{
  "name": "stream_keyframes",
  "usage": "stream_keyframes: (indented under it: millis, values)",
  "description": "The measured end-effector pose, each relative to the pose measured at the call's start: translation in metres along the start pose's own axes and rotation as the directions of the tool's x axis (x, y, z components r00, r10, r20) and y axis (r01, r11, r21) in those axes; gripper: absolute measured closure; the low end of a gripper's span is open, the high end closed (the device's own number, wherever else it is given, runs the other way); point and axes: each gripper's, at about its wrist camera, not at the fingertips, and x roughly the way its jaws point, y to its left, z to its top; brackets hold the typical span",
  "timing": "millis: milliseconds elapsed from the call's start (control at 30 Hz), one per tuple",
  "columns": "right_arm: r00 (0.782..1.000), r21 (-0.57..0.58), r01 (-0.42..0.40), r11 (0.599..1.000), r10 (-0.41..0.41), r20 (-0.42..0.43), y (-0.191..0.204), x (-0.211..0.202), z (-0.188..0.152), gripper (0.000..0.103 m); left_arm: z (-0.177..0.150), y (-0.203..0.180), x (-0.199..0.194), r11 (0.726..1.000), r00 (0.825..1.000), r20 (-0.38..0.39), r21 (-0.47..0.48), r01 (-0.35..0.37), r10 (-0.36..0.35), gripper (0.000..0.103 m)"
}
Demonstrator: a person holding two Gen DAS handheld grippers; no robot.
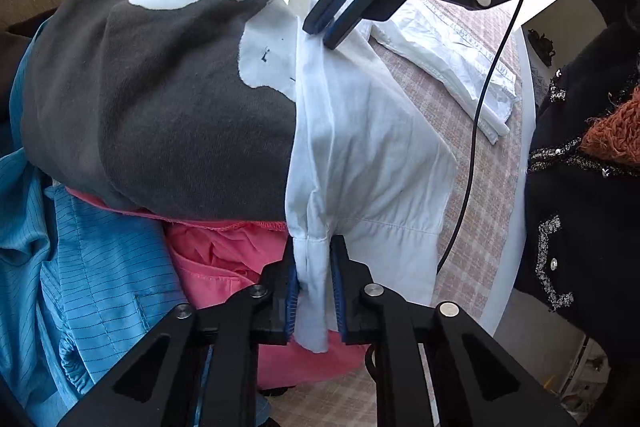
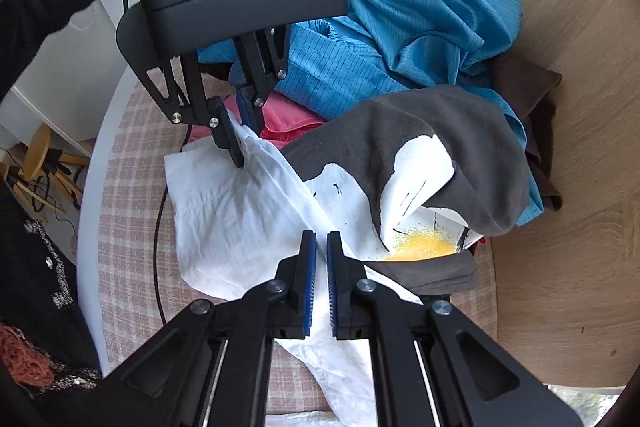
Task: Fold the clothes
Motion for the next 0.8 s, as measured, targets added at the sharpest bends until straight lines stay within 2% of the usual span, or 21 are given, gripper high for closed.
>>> stream_keyframes:
  millis: [67,133,200,267,300,400,467,533,600,667,800]
  values:
    - [0.993,0.144,-0.010,0.990,-0.007,0.115,-0.033,-0.040,-0.025,0.094,0.012,-0.008,0.011,1.000,1.000,0.011,-0.013,-0.027,0.027,0.094]
    - [0.978,0.296,0.078,0.952,-0.130,0.162,-0.071,-0.071,-0.067,0.092,0.006,-0.013,0.001,0.999,0.998,0.038,-0.020,-0.040,0.040,0.096]
    - [0.971,0.438,0.137,0.889,-0.208,0.120,-0.105,-0.080,-0.115,0.092,0.001,-0.017,-0.012,0.998,0.996,0.065,-0.030,-0.051,0.053,0.097]
    - [0.973,0.519,0.173,0.837,-0.225,0.039,-0.130,-0.062,-0.160,0.093,-0.002,-0.019,-0.030,0.996,0.993,0.092,-0.048,-0.071,0.075,0.097]
    - [0.975,0.544,0.190,0.817,-0.223,-0.006,-0.140,-0.047,-0.179,0.094,-0.002,-0.021,-0.039,0.995,0.991,0.105,-0.059,-0.083,0.089,0.097]
    - [0.990,0.596,0.135,0.792,-0.126,-0.056,-0.153,-0.001,-0.219,0.094,0.003,-0.027,-0.063,0.987,0.980,0.130,-0.087,-0.138,0.149,0.100]
    - [0.995,0.605,0.100,0.790,-0.069,-0.074,-0.156,0.032,-0.231,0.094,0.008,-0.033,-0.079,0.980,0.973,0.138,-0.104,-0.172,0.185,0.100]
    - [0.989,0.582,0.135,0.802,-0.078,-0.122,-0.161,0.060,-0.235,0.094,0.014,-0.042,-0.093,0.977,0.968,0.154,-0.110,-0.183,0.199,0.101]
    - [0.986,0.595,0.143,0.791,-0.063,-0.153,-0.171,0.073,-0.238,0.094,0.023,-0.055,-0.097,0.977,0.967,0.158,-0.105,-0.186,0.201,0.101]
    - [0.989,0.612,0.146,0.777,-0.094,-0.116,-0.180,0.062,-0.236,0.094,0.025,-0.055,-0.093,0.972,0.967,0.131,-0.119,-0.201,0.216,0.101]
    - [0.994,0.600,0.098,0.794,-0.102,-0.028,-0.174,0.028,-0.228,0.094,0.021,-0.048,-0.079,0.955,0.964,0.059,-0.166,-0.245,0.258,0.096]
